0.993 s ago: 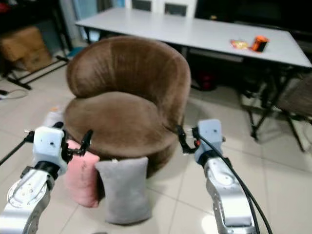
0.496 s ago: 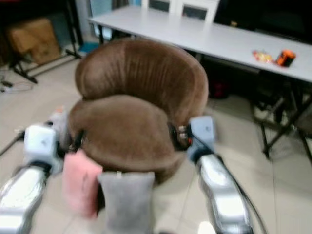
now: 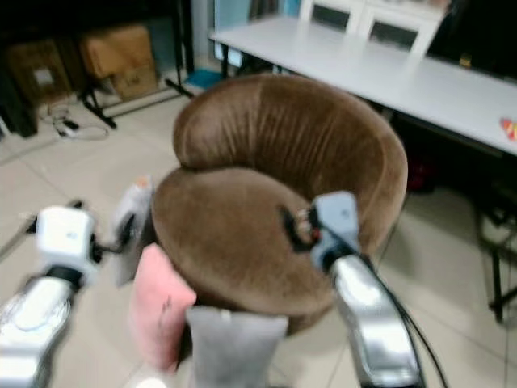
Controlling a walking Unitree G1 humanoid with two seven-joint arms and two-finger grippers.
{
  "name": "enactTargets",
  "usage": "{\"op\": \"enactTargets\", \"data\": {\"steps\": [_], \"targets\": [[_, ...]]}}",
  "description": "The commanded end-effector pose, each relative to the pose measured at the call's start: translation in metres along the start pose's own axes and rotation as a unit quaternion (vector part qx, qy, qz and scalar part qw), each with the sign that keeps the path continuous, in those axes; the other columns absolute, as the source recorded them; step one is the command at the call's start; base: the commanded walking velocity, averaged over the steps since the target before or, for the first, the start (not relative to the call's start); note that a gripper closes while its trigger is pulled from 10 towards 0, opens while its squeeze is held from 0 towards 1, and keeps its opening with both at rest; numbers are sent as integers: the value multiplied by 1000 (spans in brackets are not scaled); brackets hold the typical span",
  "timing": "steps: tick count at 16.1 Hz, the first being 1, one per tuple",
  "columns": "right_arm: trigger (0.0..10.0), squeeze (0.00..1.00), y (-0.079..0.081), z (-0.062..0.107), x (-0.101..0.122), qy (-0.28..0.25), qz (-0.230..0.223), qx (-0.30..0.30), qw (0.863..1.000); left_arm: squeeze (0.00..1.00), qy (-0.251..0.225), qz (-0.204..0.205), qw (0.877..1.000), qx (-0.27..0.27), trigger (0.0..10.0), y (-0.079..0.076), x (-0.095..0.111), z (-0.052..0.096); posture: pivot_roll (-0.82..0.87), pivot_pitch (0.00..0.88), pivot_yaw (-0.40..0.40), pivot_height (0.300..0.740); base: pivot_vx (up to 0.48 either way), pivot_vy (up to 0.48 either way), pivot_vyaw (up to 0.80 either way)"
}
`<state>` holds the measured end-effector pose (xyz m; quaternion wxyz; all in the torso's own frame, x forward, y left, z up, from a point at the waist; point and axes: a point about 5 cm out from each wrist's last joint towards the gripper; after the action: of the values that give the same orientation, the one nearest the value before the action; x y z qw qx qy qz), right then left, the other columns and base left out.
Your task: Move the pillow to the sofa from floor
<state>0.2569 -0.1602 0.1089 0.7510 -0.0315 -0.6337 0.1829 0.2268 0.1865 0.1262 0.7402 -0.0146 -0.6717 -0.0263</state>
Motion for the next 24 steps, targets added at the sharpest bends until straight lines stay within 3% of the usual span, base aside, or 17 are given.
{"op": "enactTargets", "data": {"steps": [1,8,17,24], "targets": [[10000,0,-1,1,1,-5,1,1,1000,0,-5,-6,1000,5,10000,3,2,1,-23,0,-58,740,0,0,0],[10000,0,-9,1,-4,6,-7,-17,1000,0,-1,-14,1000,9,10000,12,-2,6,-22,0,-58,690,0,0,0],[10000,0,-9,0,-4,6,1,-13,1000,0,1,-13,1000,2,10000,9,-5,6,-19,0,-66,610,0,0,0],[10000,0,-10,-1,-4,7,16,-7,1000,0,1,-12,1000,10,10000,10,-9,10,-21,0,-83,610,0,0,0]]}}
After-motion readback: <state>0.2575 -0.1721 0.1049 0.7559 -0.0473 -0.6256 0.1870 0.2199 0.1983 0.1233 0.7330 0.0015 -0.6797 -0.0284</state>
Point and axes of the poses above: a point about 5 cm out from each wrist's last joint towards the gripper, its own z axis pointing back from the gripper into the wrist, its own x axis along the axis of the wrist's last joint, y = z × x, and after that the axes turned 13 degrees about z, right-handed
